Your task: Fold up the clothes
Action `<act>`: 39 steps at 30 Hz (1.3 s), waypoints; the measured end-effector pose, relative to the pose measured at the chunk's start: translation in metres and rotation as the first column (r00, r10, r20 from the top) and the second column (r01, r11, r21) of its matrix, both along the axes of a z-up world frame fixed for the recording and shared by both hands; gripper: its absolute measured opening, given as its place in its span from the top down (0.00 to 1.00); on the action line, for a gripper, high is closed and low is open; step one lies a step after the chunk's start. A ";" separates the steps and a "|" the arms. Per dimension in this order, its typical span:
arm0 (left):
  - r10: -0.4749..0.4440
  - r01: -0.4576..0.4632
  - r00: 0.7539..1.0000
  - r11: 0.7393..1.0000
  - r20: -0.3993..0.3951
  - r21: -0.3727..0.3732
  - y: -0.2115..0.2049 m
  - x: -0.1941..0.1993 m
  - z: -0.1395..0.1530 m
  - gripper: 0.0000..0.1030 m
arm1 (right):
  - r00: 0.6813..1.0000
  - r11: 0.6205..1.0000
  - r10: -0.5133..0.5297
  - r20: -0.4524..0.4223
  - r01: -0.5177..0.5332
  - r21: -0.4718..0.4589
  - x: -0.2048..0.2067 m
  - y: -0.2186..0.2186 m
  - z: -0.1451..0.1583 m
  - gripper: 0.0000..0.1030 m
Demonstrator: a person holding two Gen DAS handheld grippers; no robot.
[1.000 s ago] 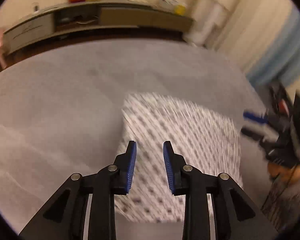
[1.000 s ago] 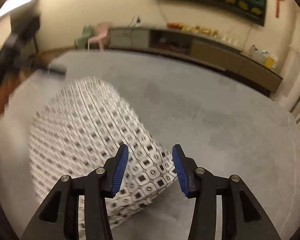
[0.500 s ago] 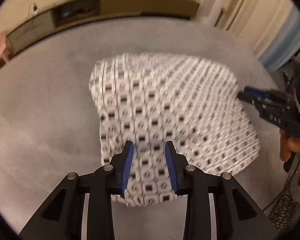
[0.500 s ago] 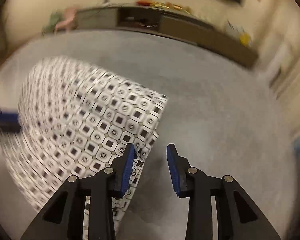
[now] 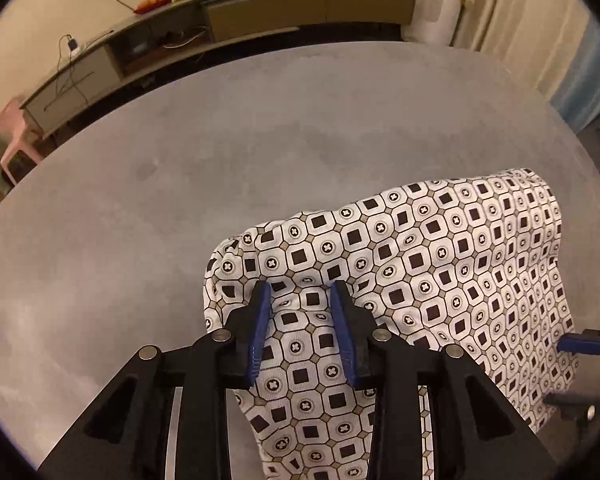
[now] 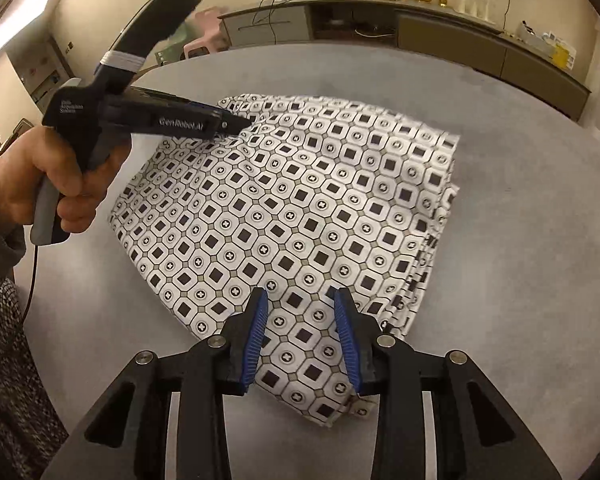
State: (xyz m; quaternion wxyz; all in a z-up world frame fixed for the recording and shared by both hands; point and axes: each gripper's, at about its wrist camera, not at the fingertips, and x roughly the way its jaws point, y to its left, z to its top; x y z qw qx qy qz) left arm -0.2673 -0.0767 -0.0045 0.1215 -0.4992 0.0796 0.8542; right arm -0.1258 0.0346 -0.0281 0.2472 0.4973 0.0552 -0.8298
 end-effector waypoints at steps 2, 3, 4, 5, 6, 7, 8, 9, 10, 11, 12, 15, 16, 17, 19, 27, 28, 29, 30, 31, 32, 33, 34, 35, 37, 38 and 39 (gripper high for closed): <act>0.007 -0.007 1.000 1.000 -0.026 -0.005 -0.001 0.004 0.008 0.70 | 0.997 0.997 0.074 -0.004 -0.074 -0.010 0.013 0.003 0.009 0.38; 0.007 -0.005 0.999 0.999 -0.045 0.036 -0.008 0.016 0.016 0.70 | 0.996 0.996 0.094 -0.008 -0.094 0.009 0.016 0.002 0.009 0.38; 0.007 -0.002 0.998 0.997 -0.064 0.075 -0.016 0.028 0.025 0.70 | 0.994 0.994 0.108 -0.011 -0.108 0.036 0.019 0.000 0.007 0.38; -0.001 0.007 0.998 0.996 -0.064 0.093 -0.020 0.043 0.026 0.70 | 0.992 0.991 0.123 -0.014 -0.122 0.063 0.022 -0.001 0.004 0.40; -0.008 0.016 0.998 0.994 -0.064 0.111 -0.024 0.057 0.027 0.70 | 0.990 0.987 0.138 -0.017 -0.136 0.090 0.025 -0.003 0.002 0.45; -0.016 0.023 0.998 0.993 -0.058 0.112 -0.026 0.068 0.024 0.70 | 0.988 0.982 0.152 -0.019 -0.149 0.117 0.027 -0.004 -0.001 0.62; -0.024 0.030 0.998 0.993 -0.051 0.112 -0.028 0.079 0.021 0.70 | 0.986 0.976 0.167 -0.020 -0.162 0.144 0.030 -0.006 -0.003 0.72; -0.030 0.035 0.998 0.994 -0.050 0.105 -0.029 0.087 0.014 0.70 | 0.984 0.974 0.174 -0.037 -0.166 0.155 0.032 -0.005 0.001 0.77; -0.036 0.040 0.998 0.994 -0.048 0.097 -0.031 0.096 0.007 0.70 | 0.982 0.973 0.177 -0.058 -0.166 0.159 0.034 -0.004 0.008 0.83; -0.041 0.045 0.998 0.995 -0.045 0.090 -0.033 0.104 0.000 0.70 | 0.981 0.973 0.177 -0.085 -0.161 0.168 0.036 -0.002 0.014 0.85; -0.041 0.043 0.999 0.996 -0.021 0.079 -0.033 0.110 -0.013 0.70 | 0.978 0.972 0.174 -0.114 -0.152 0.178 0.039 0.000 0.021 0.86; -0.038 0.037 0.999 0.996 0.010 0.076 -0.032 0.121 -0.038 0.68 | 0.976 0.955 0.194 -0.102 -0.165 0.245 0.043 0.001 0.013 0.86; -0.038 0.037 0.999 0.996 0.010 0.079 -0.032 0.122 -0.038 0.67 | 0.977 0.948 0.197 -0.082 -0.169 0.270 0.043 0.004 0.006 0.86; -0.039 0.038 0.999 0.996 0.010 0.083 -0.031 0.123 -0.039 0.67 | 0.977 0.943 0.196 -0.079 -0.166 0.288 0.044 0.007 -0.002 0.86; -0.039 0.038 0.999 0.995 0.009 0.090 -0.030 0.124 -0.040 0.67 | 0.979 0.940 0.186 -0.084 -0.152 0.304 0.046 0.012 -0.011 0.86; -0.037 0.037 0.999 0.999 -0.035 -0.003 -0.011 0.093 -0.030 0.61 | 0.998 0.992 0.024 -0.059 -0.017 0.126 0.029 0.054 -0.013 0.86; -0.037 0.036 0.999 0.999 -0.041 -0.015 -0.009 0.089 -0.029 0.61 | 0.999 0.995 0.006 -0.052 -0.001 0.095 0.027 0.060 -0.013 0.84; -0.037 0.036 0.998 0.999 -0.046 -0.027 -0.006 0.085 -0.027 0.61 | 0.999 0.997 -0.008 -0.044 0.011 0.070 0.024 0.065 -0.014 0.84; -0.037 0.035 0.998 0.999 -0.051 -0.038 -0.004 0.081 -0.026 0.64 | 0.999 0.997 -0.021 -0.037 0.023 0.067 0.023 0.072 -0.013 0.82; -0.037 0.034 0.998 0.998 -0.058 -0.046 -0.002 0.078 -0.024 0.66 | 0.999 0.997 -0.034 -0.029 0.036 0.072 0.023 0.080 -0.011 0.78; -0.034 0.035 0.996 0.999 -0.084 0.013 -0.004 0.087 -0.016 0.67 | 0.998 0.995 -0.054 -0.029 0.056 0.080 0.025 0.086 -0.010 0.69; -0.030 0.037 0.994 0.997 -0.109 0.072 -0.006 0.096 -0.008 0.67 | 0.997 0.993 -0.075 -0.032 0.078 0.089 0.027 0.092 -0.008 0.67; -0.024 0.041 0.991 0.991 -0.131 0.129 -0.008 0.105 0.000 0.67 | 0.995 0.992 -0.090 -0.033 0.093 0.090 0.023 0.097 -0.010 0.67; -0.018 0.036 0.994 0.984 -0.105 0.174 -0.008 0.110 -0.004 0.67 | 0.994 0.990 -0.099 -0.037 0.102 0.097 0.022 0.103 -0.011 0.67; -0.032 0.040 0.998 0.987 -0.054 0.156 -0.001 0.111 -0.021 0.67 | 0.994 0.984 -0.105 -0.037 0.109 0.139 0.020 0.108 -0.016 0.67; -0.040 0.044 0.999 0.992 -0.031 0.116 0.005 0.110 -0.034 0.66 | 0.994 0.981 -0.101 -0.034 0.105 0.161 0.014 0.102 -0.024 0.67; -0.036 0.039 0.999 0.995 -0.037 0.095 0.006 0.110 -0.041 0.64 | 0.995 0.978 -0.096 -0.031 0.100 0.182 0.009 0.092 -0.033 0.67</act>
